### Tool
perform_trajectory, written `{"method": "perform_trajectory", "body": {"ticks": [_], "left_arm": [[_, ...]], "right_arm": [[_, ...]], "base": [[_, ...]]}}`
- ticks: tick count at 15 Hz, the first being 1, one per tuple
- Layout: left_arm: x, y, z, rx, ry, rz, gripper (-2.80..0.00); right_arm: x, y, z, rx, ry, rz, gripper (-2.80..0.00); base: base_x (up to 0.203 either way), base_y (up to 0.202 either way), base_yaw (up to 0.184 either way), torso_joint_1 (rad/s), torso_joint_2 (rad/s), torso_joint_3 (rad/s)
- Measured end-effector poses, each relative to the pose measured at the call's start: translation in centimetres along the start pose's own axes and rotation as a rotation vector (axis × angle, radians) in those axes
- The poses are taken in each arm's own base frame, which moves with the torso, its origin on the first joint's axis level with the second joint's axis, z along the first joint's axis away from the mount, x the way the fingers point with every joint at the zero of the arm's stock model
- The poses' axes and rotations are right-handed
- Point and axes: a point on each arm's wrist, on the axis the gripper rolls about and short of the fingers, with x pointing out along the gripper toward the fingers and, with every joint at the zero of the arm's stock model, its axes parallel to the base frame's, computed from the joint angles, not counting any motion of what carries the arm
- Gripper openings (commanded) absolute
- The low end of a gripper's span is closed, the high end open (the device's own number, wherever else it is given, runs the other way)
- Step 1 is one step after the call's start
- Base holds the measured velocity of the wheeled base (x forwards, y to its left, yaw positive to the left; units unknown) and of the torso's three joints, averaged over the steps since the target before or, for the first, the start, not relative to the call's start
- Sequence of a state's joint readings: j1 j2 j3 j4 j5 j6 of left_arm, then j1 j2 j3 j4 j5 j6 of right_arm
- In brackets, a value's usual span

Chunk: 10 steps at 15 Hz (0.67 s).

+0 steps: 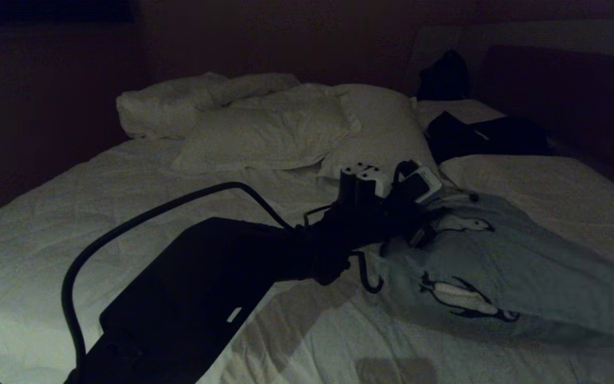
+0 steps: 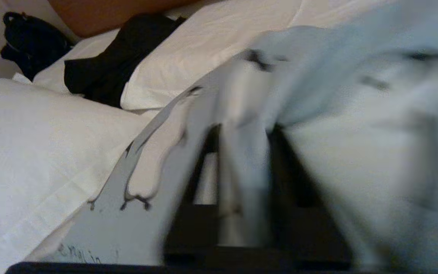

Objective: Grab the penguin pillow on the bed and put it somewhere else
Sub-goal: Place the pillow at the bedside

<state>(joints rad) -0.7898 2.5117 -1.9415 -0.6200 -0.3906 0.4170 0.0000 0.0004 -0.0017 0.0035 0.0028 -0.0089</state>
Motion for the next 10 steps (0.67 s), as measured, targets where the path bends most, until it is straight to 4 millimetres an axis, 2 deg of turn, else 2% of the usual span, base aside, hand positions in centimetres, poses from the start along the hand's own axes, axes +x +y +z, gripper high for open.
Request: {"method": "perform_trajectory", "body": {"ticks": [5,10], "left_arm": [[-0.1,0.0,0.7,0.001,-0.011,0.000,0.00],[-1.1,0.9,3.2,-0.041,0.002,-0.001,0.00]], "right_arm": [[0.0,0.0,0.0,0.000,0.000,0.000,-2.80],[0.0,0.0,0.0,0.000,0.000,0.000,-2.80]], "base": [[0.000,0.000,0.000,0.000,0.00,0.000],[0.000,0.000,0.000,0.000,0.00,0.000]]}}
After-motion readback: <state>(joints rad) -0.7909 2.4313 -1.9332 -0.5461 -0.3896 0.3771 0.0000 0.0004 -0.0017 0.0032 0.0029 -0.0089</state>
